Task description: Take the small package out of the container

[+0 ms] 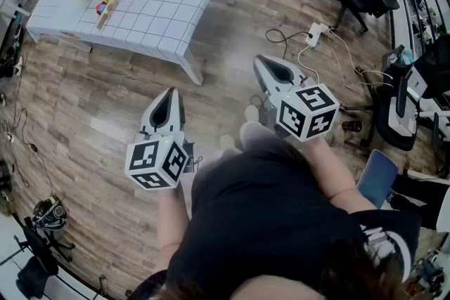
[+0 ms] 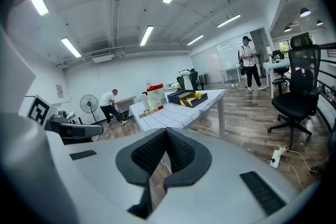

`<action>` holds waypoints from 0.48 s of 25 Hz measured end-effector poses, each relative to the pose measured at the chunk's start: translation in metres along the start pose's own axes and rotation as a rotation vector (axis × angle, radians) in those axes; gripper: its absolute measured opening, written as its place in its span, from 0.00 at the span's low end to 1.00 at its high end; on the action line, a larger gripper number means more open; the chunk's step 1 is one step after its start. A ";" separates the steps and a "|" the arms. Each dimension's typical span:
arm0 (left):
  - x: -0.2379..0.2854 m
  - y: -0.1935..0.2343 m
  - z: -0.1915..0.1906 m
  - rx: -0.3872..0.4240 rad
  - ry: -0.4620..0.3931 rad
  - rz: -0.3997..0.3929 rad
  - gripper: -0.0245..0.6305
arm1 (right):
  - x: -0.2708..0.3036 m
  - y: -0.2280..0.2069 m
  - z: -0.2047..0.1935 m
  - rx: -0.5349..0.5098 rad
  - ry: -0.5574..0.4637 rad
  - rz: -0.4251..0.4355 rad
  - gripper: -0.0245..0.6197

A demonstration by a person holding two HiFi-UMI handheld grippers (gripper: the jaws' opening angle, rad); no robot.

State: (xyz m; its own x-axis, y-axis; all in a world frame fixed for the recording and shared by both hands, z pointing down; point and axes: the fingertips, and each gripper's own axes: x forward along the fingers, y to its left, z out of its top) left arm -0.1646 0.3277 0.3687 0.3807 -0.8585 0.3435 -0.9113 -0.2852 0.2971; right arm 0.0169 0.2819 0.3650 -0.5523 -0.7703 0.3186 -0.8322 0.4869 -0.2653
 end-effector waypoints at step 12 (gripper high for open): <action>-0.021 -0.013 -0.016 0.046 0.034 -0.021 0.08 | -0.018 0.017 -0.022 0.037 0.021 0.014 0.06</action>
State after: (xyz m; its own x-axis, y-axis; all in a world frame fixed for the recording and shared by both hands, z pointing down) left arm -0.1577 0.3561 0.3723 0.4039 -0.8375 0.3681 -0.9091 -0.3226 0.2635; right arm 0.0115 0.3134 0.3747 -0.5649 -0.7547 0.3338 -0.8224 0.4816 -0.3029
